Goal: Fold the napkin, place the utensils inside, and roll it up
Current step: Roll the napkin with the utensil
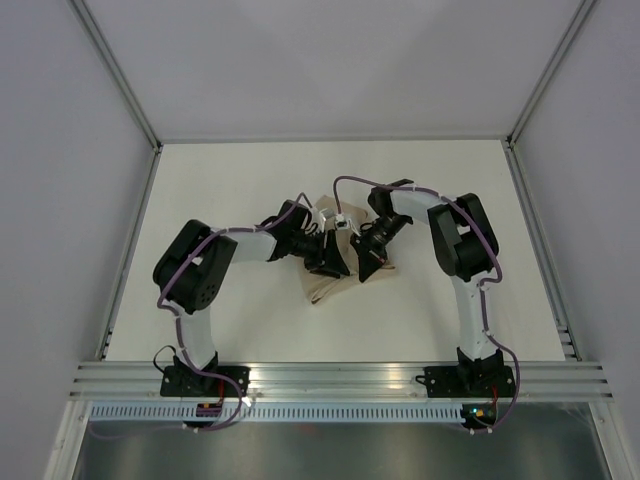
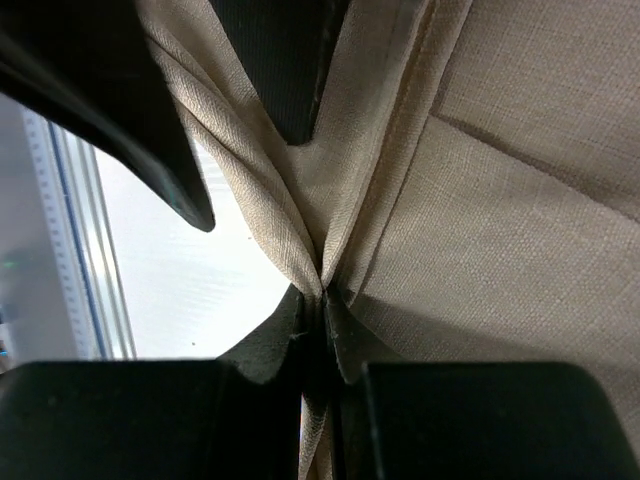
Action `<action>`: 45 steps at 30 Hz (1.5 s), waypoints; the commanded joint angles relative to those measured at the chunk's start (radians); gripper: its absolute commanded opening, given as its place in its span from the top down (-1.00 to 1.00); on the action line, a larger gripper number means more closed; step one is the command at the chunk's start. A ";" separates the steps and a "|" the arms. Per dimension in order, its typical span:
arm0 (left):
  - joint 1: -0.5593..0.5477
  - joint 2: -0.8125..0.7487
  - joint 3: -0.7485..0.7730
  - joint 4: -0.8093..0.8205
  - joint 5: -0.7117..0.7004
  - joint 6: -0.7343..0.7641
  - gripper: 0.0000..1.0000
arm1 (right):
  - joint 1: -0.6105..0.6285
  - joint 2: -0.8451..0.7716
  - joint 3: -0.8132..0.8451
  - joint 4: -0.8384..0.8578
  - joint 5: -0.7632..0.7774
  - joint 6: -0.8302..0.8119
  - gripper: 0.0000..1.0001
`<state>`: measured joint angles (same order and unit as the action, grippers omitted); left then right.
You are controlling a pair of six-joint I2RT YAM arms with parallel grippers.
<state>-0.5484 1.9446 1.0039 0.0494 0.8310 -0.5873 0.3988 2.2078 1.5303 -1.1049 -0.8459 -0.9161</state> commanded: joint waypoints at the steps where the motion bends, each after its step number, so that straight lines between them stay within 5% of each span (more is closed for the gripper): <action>1: -0.013 -0.130 -0.021 0.047 -0.139 0.056 -0.04 | -0.008 0.084 0.048 -0.105 0.048 -0.043 0.76; 8: -0.047 -0.304 -0.080 0.032 -0.398 0.223 -0.08 | -0.008 0.185 0.145 -0.231 0.047 -0.047 0.74; 12: -0.174 -0.360 -0.085 -0.006 -0.597 0.368 -0.13 | -0.008 0.243 0.211 -0.322 0.033 -0.061 0.73; 16: -0.304 -0.346 -0.067 -0.036 -0.807 0.524 -0.15 | -0.008 0.285 0.231 -0.348 0.028 -0.064 0.73; 25: -0.478 -0.236 -0.042 -0.065 -1.044 0.739 -0.26 | -0.009 0.308 0.238 -0.322 0.034 -0.032 0.74; 38: -0.550 -0.141 -0.008 -0.022 -1.176 0.843 -0.25 | -0.011 0.326 0.241 -0.314 0.034 -0.023 0.75; 41: -0.552 -0.122 -0.004 -0.028 -1.162 0.851 -0.13 | -0.012 0.328 0.241 -0.316 0.034 -0.024 0.76; 45: -0.553 -0.105 0.001 -0.043 -1.118 0.845 0.30 | -0.018 0.331 0.240 -0.316 0.033 -0.029 0.76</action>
<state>-1.1019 1.8122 0.9741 0.0021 -0.2966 0.2138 0.3794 2.4802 1.7702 -1.4837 -0.9241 -0.8864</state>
